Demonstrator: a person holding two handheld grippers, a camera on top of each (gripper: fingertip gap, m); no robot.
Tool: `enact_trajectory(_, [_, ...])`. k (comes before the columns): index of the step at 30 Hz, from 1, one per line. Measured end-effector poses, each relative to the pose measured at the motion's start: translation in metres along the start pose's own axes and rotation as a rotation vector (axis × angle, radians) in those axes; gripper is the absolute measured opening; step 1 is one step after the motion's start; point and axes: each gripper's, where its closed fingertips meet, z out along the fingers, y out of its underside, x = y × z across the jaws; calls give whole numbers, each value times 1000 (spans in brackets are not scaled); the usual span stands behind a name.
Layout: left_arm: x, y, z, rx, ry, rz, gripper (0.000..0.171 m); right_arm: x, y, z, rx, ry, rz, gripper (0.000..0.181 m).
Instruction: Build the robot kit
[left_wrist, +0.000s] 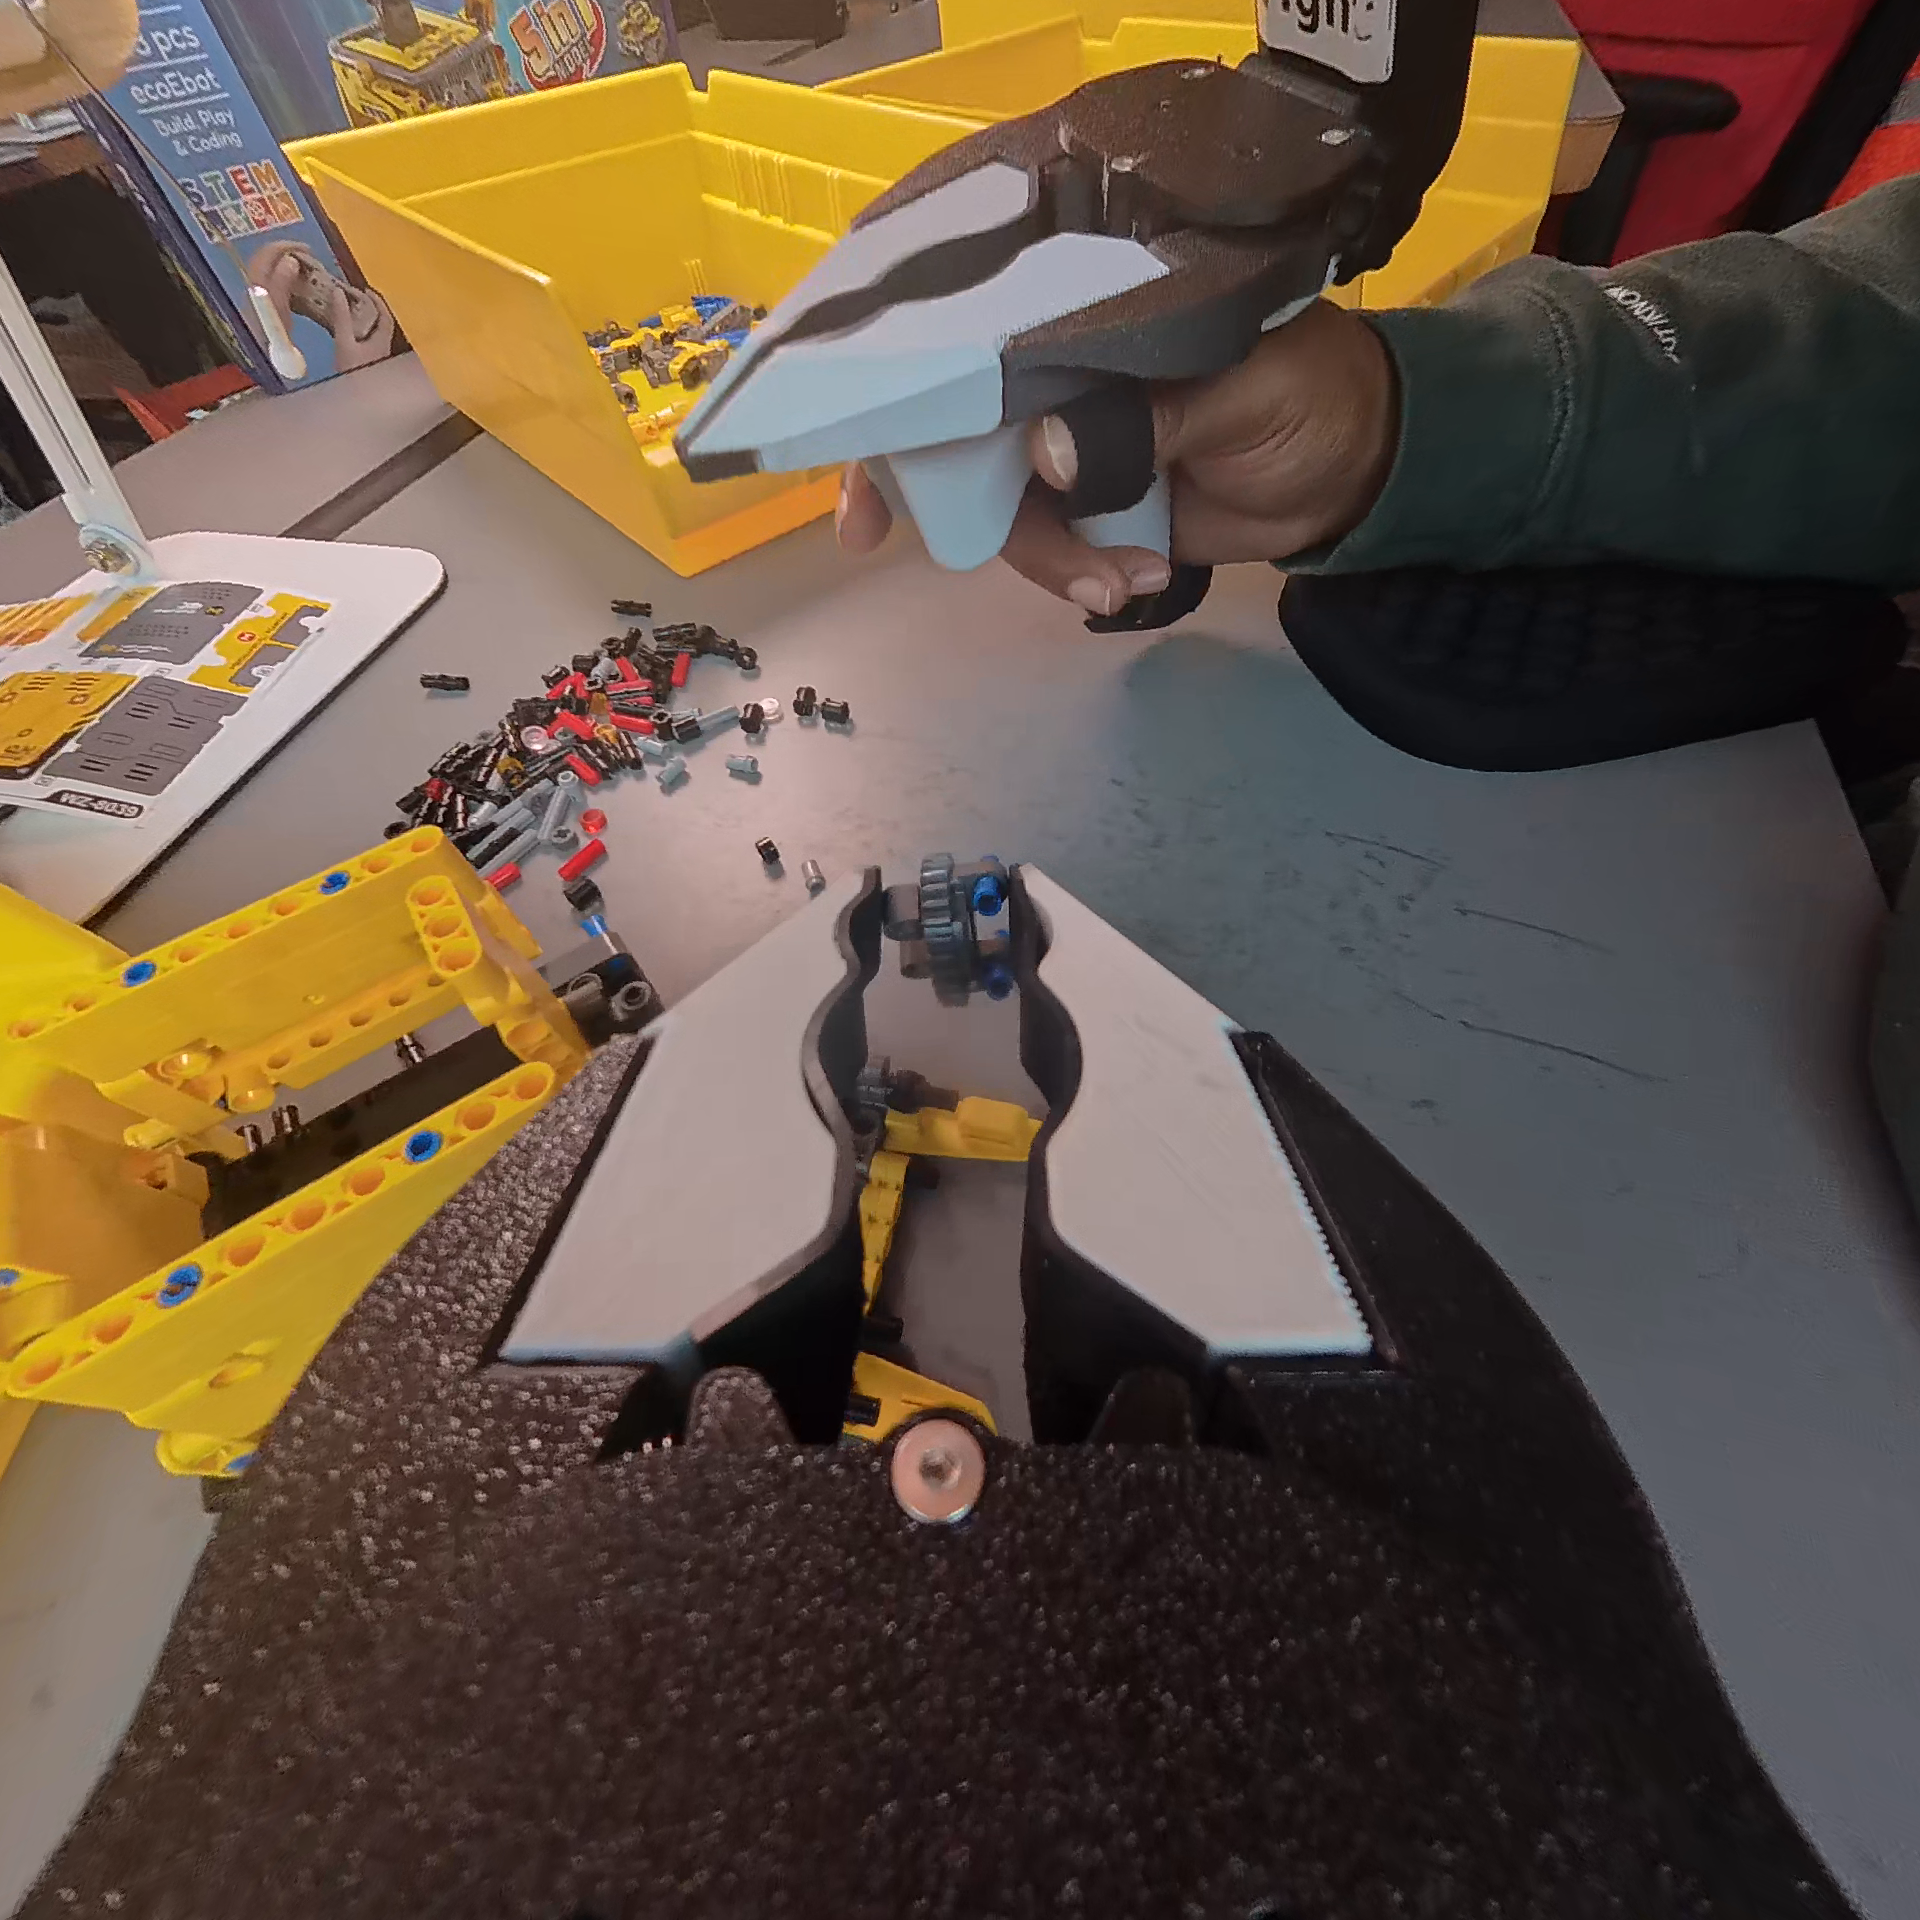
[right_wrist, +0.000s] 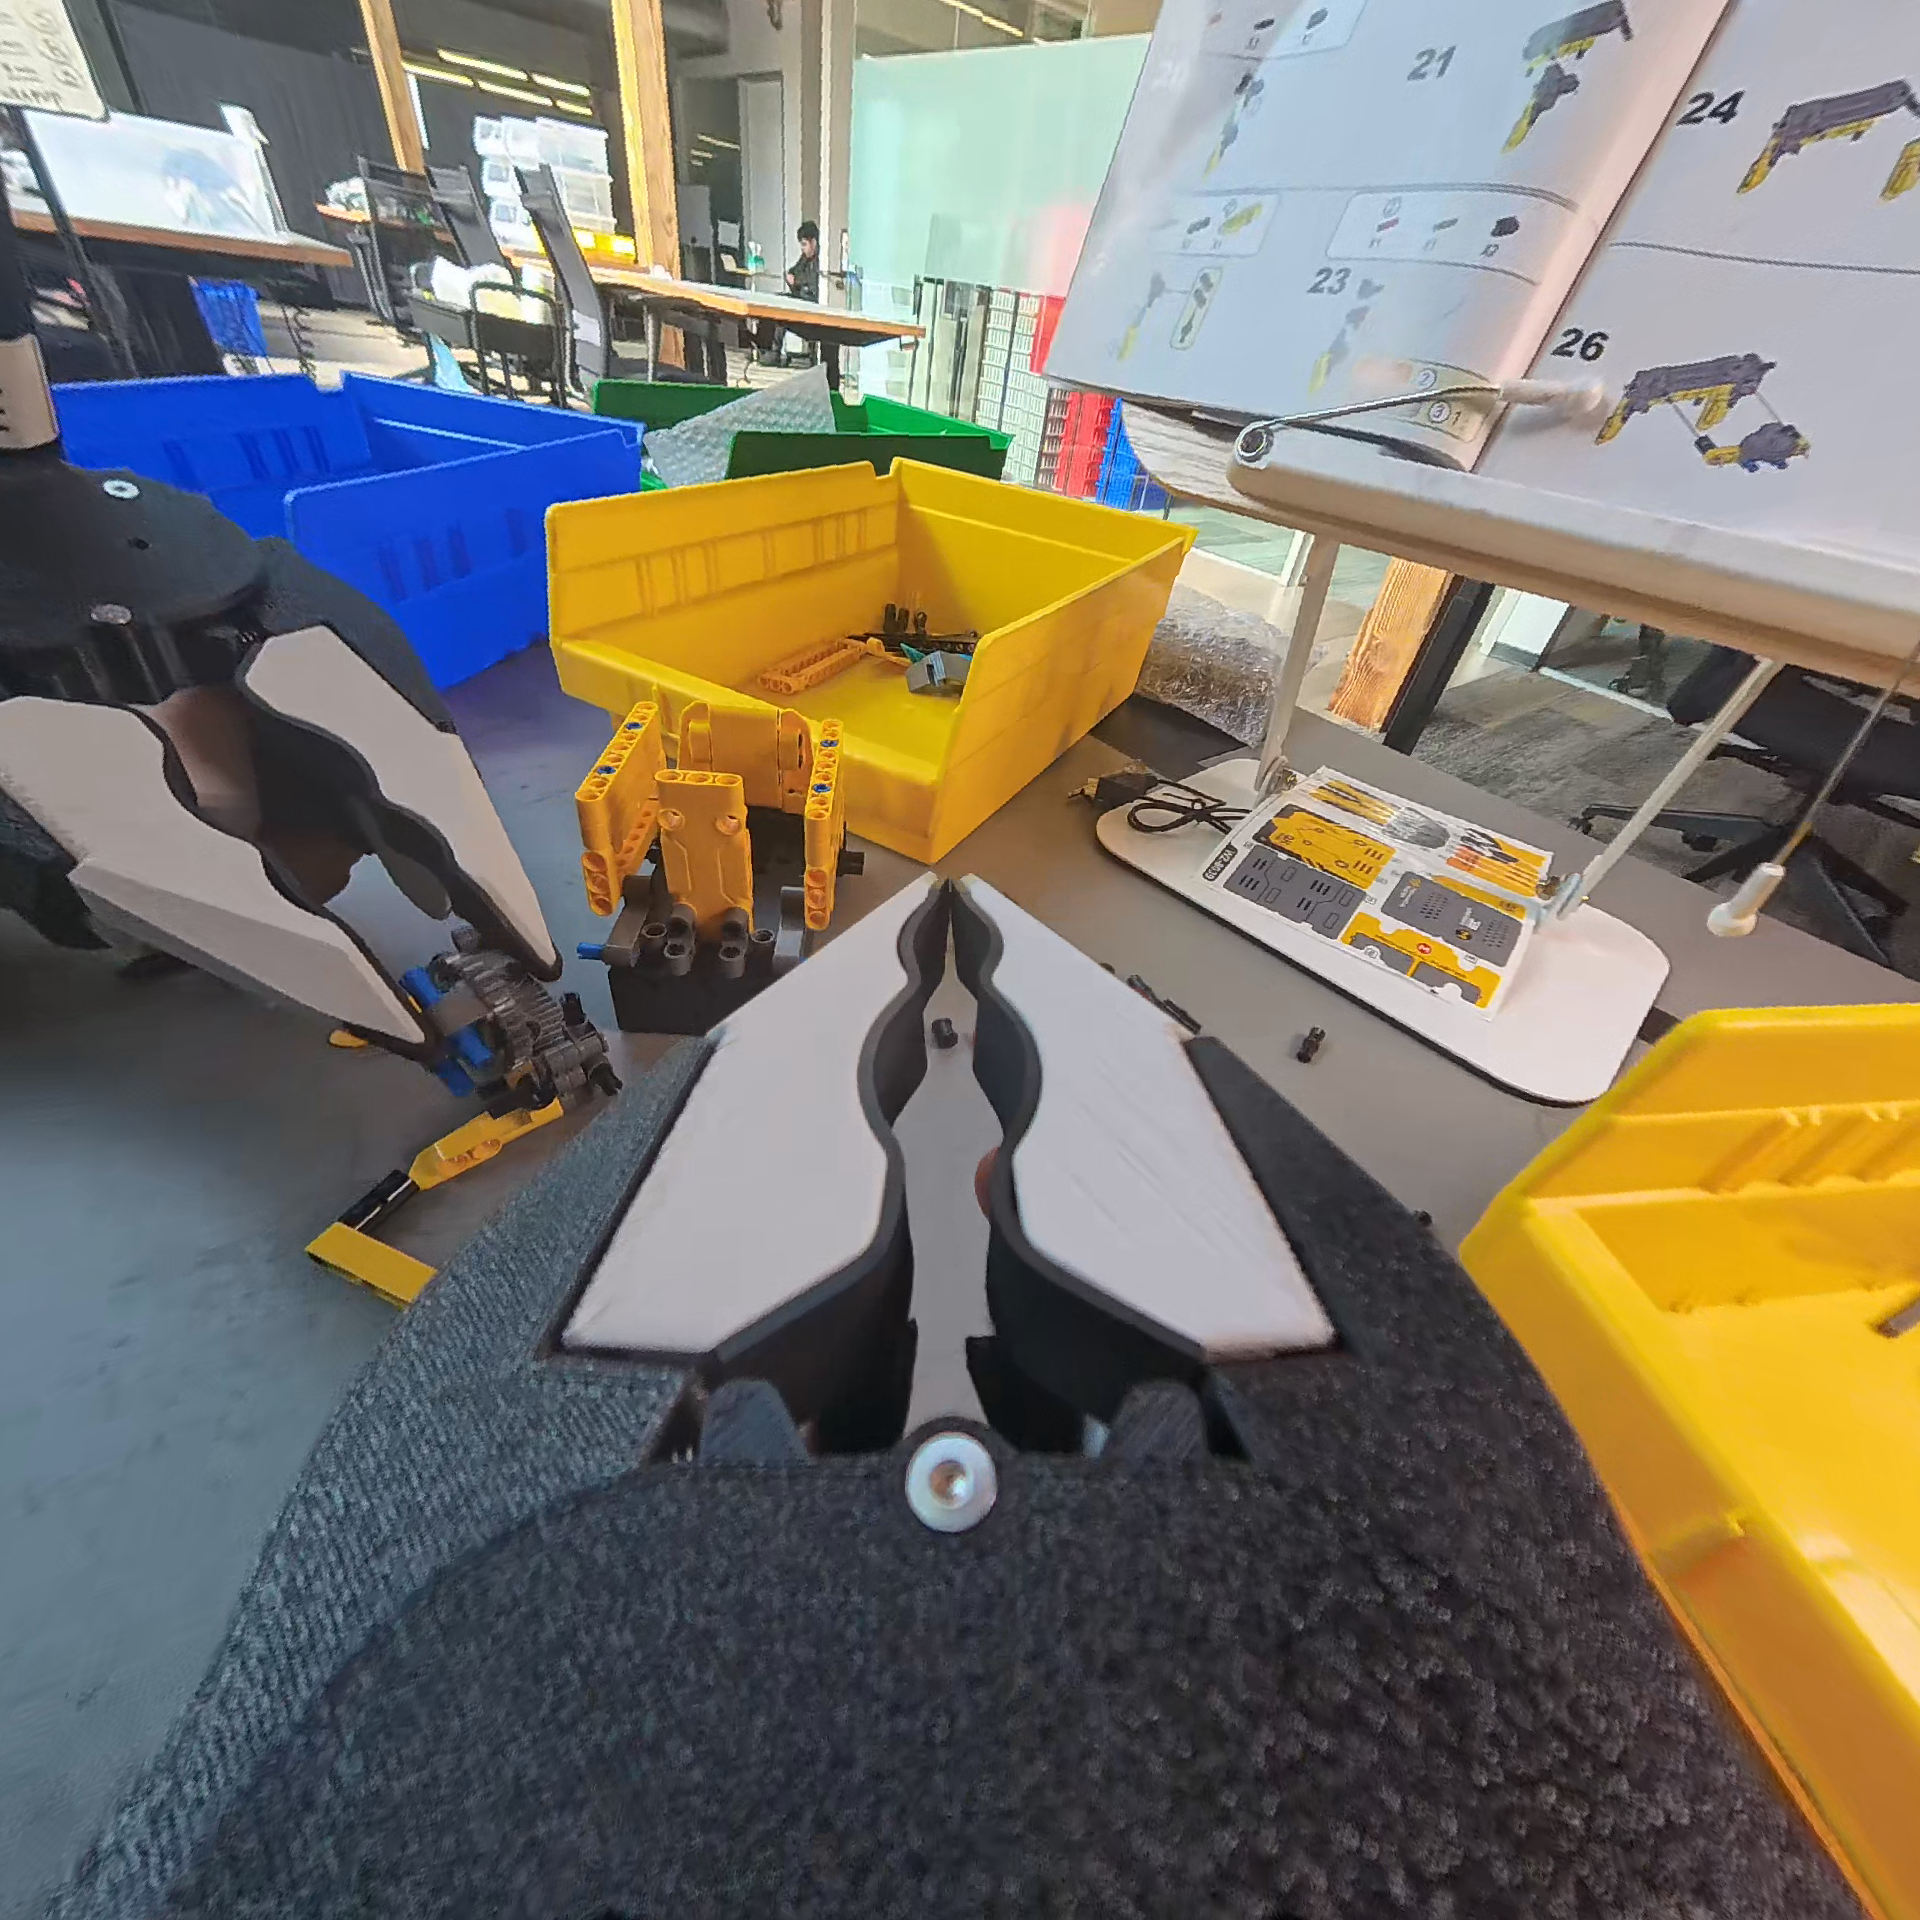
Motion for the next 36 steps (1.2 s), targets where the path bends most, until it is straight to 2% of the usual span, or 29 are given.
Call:
enact_trajectory(7, [-4, -3, -4, 10, -48, 119, 23, -30, 20, 7, -87, -135, -80, 38])
enact_trajectory(9, [-4, -2, -4, 4, -56, 137, 23, -36, 24, 9, -107, -155, -90, 44])
enact_trajectory(13, [-5, 0, -3, -1, -59, 137, 23, -40, 26, 9, -120, -170, -81, 42])
enact_trajectory(18, [-9, -3, -5, 20, -74, 125, 23, -26, 21, 8, -90, -111, -26, 20])
enact_trajectory(22, [-12, -6, -8, 46, -85, 126, 23, -19, 19, 6, -73, -93, -5, 19])
enact_trajectory(25, [-11, -8, -9, 58, -76, 144, 23, -33, 16, 3, -53, -176, -40, 25])
enact_trajectory(29, [-4, -8, -9, 62, -48, 194, 23, -70, 24, -4, -86, -371, -104, 44])
enact_trajectory(33, [9, -7, -7, 59, -4, 258, 23, -99, 28, -14, -89, -497, -202, 39])
enact_trajectory(36, [21, -4, -5, 46, 38, 309, 23, -110, 33, -17, -103, -525, -278, 40])
